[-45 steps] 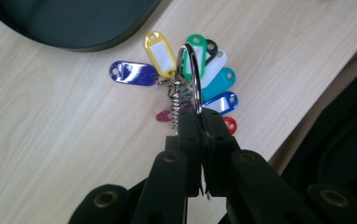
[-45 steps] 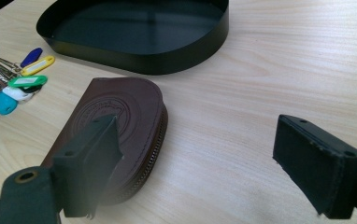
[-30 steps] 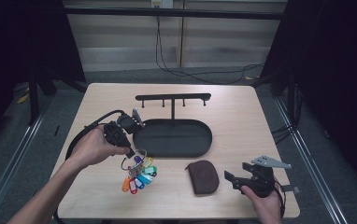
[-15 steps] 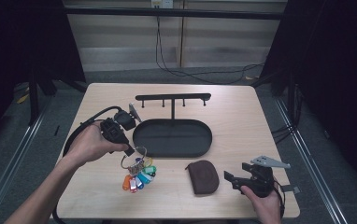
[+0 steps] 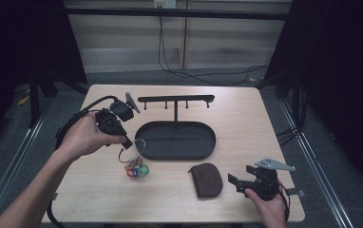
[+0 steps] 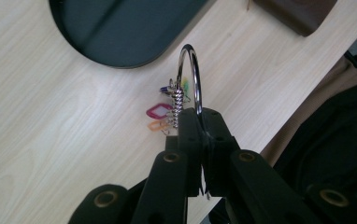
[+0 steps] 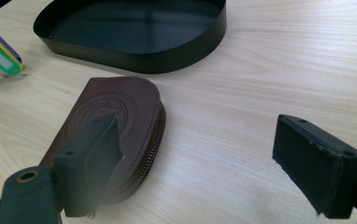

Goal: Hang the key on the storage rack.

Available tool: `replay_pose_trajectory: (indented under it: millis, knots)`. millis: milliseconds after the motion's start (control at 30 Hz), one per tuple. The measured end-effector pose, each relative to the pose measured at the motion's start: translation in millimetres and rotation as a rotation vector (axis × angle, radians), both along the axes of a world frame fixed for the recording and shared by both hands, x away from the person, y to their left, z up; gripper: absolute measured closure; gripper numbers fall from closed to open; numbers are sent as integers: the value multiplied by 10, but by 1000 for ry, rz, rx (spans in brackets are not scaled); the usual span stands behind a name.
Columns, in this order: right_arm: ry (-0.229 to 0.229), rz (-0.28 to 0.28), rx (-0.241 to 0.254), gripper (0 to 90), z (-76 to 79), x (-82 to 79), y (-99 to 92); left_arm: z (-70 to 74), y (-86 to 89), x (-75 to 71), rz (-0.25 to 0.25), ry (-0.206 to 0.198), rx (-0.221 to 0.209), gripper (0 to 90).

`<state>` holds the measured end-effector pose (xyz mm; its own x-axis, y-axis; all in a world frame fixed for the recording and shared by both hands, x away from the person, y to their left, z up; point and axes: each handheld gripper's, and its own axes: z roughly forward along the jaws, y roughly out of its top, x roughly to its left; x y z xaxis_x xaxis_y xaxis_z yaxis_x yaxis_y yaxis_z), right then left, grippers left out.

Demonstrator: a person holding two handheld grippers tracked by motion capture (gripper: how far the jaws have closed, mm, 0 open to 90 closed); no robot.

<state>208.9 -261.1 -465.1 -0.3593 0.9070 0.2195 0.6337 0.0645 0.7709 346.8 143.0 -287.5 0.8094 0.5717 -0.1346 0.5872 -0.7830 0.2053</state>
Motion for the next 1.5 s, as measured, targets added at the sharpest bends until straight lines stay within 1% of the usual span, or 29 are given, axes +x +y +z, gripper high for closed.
replay_pose_trajectory:
  millis: [33, 100, 233, 300, 367, 567, 600, 633, 700, 733, 833, 967, 1067, 1133, 1300, 1367, 1500]
  knots:
    - [0, 0, 0, 153, 0, 0, 0, 0, 0, 0, 0, 0, 0, 880]
    - [-1, 2, 0, 154, 0, -1, 2, 62, -5, -9, -7, -8, -5, 880]
    - [-3, 1, -2, 154, 1, -1, 7, 150, -24, -1, -28, -15, 12, 880]
    - [-4, 0, -2, 154, 2, -2, 5, 186, -32, 8, -30, -17, 7, 880]
    - [-4, -1, -2, 154, 2, -3, 5, 210, -38, 15, -35, -20, 12, 880]
    - [-1, -3, -1, 154, 3, 3, 4, 291, -80, 55, -28, -27, 18, 881]
    - [-1, -3, -1, 154, 3, 3, 4, 291, -80, 55, -28, -27, 18, 881]
    - [-4, -1, -1, 154, 4, 1, 3, 302, -86, 65, -29, -28, 29, 881]
    - [-4, 0, 0, 154, 6, -4, 3, 314, -105, 76, -29, -44, 59, 882]
    - [-5, -1, -1, 154, 5, -4, 2, 320, -109, 85, -25, -42, 61, 882]
    - [-3, -2, 3, 154, 5, -4, -4, 338, -116, 113, -30, -36, 47, 882]
    - [-6, 2, -4, 157, 4, -3, 0, 352, -124, 155, -36, -33, 59, 881]
    - [-3, 1, -6, 157, 3, 2, 4, 360, -120, 189, -25, -30, 55, 882]
    - [-3, 1, -6, 157, 2, 3, 3, 370, -114, 223, -33, -25, 56, 882]
    - [1, 4, -7, 157, -2, 4, -1, 397, -86, 289, 0, -27, 45, 881]
    - [0, 4, -6, 157, -1, 3, 0, 404, -90, 306, 5, -26, 38, 881]
    - [4, 5, -7, 157, -3, 7, 6, 424, -106, 360, 18, -24, 47, 882]
